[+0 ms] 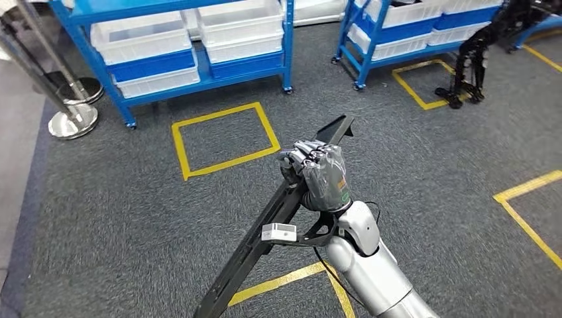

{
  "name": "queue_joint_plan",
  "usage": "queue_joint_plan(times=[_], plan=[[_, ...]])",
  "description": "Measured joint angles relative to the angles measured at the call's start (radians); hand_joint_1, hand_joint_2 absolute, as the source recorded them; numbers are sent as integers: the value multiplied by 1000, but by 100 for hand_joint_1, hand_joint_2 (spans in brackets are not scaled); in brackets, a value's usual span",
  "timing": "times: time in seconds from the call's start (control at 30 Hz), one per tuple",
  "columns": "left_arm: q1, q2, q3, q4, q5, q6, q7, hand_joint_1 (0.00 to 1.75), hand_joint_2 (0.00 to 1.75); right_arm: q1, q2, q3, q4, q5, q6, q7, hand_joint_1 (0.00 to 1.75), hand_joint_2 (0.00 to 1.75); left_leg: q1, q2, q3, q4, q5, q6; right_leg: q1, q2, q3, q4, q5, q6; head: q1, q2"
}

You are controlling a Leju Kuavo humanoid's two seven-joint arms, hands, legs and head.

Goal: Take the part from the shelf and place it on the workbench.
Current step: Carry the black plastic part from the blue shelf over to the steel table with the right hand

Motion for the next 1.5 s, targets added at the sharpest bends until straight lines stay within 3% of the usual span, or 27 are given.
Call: queue_joint_plan(times=[0.07,0.1,0.17,0.23,0.27,0.3,0.37,0.43,0.5,0.57,0.6,0.67,0.73,0.8,0.87,0.9,0.97,1.03,1.1,1.13,1.17,1.23,1.3,1.33,1.4,1.43,1.5], plan=[[3,1,1,0,3,6,1,0,175,1,-2,0,0,0,2,0,175,175,-4,31,-8,3,1,2,-2,-17,-44,109,-47,5,0,0],[4,1,1,0,4,9,2,0,175,1,-4,0,0,0,2,1,175,175,-4,47,-11,4,1,2,-3,-21,-45,123,-47,7,0,0],[6,1,1,0,5,12,2,0,175,2,-8,0,0,0,3,1,175,175,-5,76,-15,8,0,1,-2,-37,11,43,-3,7,0,0],[6,1,2,0,6,12,2,0,175,1,-10,0,-4,0,2,1,175,175,-9,99,-16,12,-3,-4,5,-83,88,-86,35,-3,0,0],[7,1,2,0,6,12,1,0,175,1,-11,0,-7,-1,2,2,175,175,-12,109,-16,14,-4,-8,10,-97,108,-124,42,-10,0,0],[8,0,2,0,7,12,0,0,175,1,-12,0,-9,-1,2,3,175,175,-15,119,-15,15,-5,-13,14,-103,114,-141,43,-16,-1,0],[9,-1,2,0,7,11,-2,0,175,3,-15,0,-12,0,2,6,175,175,-15,133,-15,16,-8,-22,13,-78,111,-145,50,-28,0,0],[10,-2,2,0,7,10,-5,0,175,4,-19,0,-18,0,1,8,175,175,-11,98,-25,46,-35,-34,6,-56,110,-151,58,-40,-1,0],[14,-3,2,0,7,9,-6,0,175,5,-20,-1,-25,2,1,9,175,175,-5,40,-65,148,-98,-43,3,-32,107,-153,64,-48,-1,0],[21,-3,2,0,7,9,-6,0,175,8,-21,-1,-27,4,2,10,175,175,-1,19,-113,264,-145,-47,3,-4,104,-152,66,-50,-1,0],[23,-2,2,0,8,9,-6,0,175,11,-22,-1,-29,6,2,11,175,175,0,17,-121,284,-142,-48,2,12,102,-150,68,-49,-1,0],[24,-2,2,0,8,9,-6,0,175,16,-23,-1,-33,10,2,12,175,175,4,6,-86,212,-87,-46,1,42,101,-146,69,-47,-1,0],[24,-2,2,0,7,9,-6,0,175,17,-24,-1,-40,13,1,13,175,175,10,-43,-28,87,-34,-44,0,70,95,-139,71,-41,0,0],[24,-1,2,0,7,9,-5,0,175,18,-24,-1,-45,15,1,14,175,175,11,-79,-4,33,-24,-42,-3,95,84,-136,77,-28,-1,0],[24,-2,2,0,6,9,-4,0,175,22,-26,-2,-49,15,1,14,175,175,9,-63,-3,25,-19,-32,-7,119,75,-141,87,-11,-1,0],[23,-2,2,0,6,9,-4,0,175,24,-28,-3,-51,15,1,14,175,175,10,-49,-2,19,-14,-25,-7,114,71,-139,86,-6,0,0],[21,-3,2,0,5,8,-5,0,175,25,-32,-5,-54,15,0,14,175,175,12,-20,-1,6,-3,-10,-2,61,46,-87,49,-1,2,0],[23,-3,2,0,5,6,-5,0,175,25,-33,-6,-56,15,0,14,175,175,7,11,-4,3,0,-4,-1,1,-8,34,-18,3,4,0],[27,-1,2,0,4,3,-4,0,175,28,-35,-6,-57,15,0,14,175,175,4,43,-9,4,0,-2,-4,-17,-43,121,-48,8,4,0],[28,0,2,0,4,1,-4,0,175,29,-36,-6,-57,16,0,14,175,175,4,58,-10,4,-1,-3,-5,-22,-37,118,-38,9,4,0],[27,0,2,0,4,1,-3,0,175,30,-37,-6,-57,17,0,14,175,175,4,72,-11,6,-1,-4,-5,-31,-12,78,-14,10,4,0],[26,-1,2,0,4,0,-4,0,175,28,-39,-6,-58,18,0,14,175,175,-1,96,-10,10,-6,-9,0,-83,66,-52,37,5,4,0],[26,0,2,0,4,0,-3,0,175,24,-39,-6,-61,18,0,14,175,175,-8,119,-9,15,-11,-18,9,-122,107,-133,54,-8,3,0],[26,0,2,0,4,0,-3,0,175,24,-39,-6,-63,18,0,14,175,175,-11,132,-8,16,-13,-23,13,-119,109,-143,52,-13,2,0],[24,0,2,0,4,0,-3,0,175,25,-41,-8,-65,18,0,14,175,175,-9,148,-5,18,-19,-33,10,-90,106,-147,56,-25,2,0],[22,0,2,0,4,0,-3,0,175,25,-42,-9,-66,18,0,14,175,175,-7,133,-7,28,-29,-39,6,-76,107,-150,59,-31,1,0],[21,0,2,0,4,0,-4,0,175,24,-42,-10,-68,18,0,14,175,175,0,67,-35,99,-77,-48,1,-51,108,-154,65,-41,1,0]])
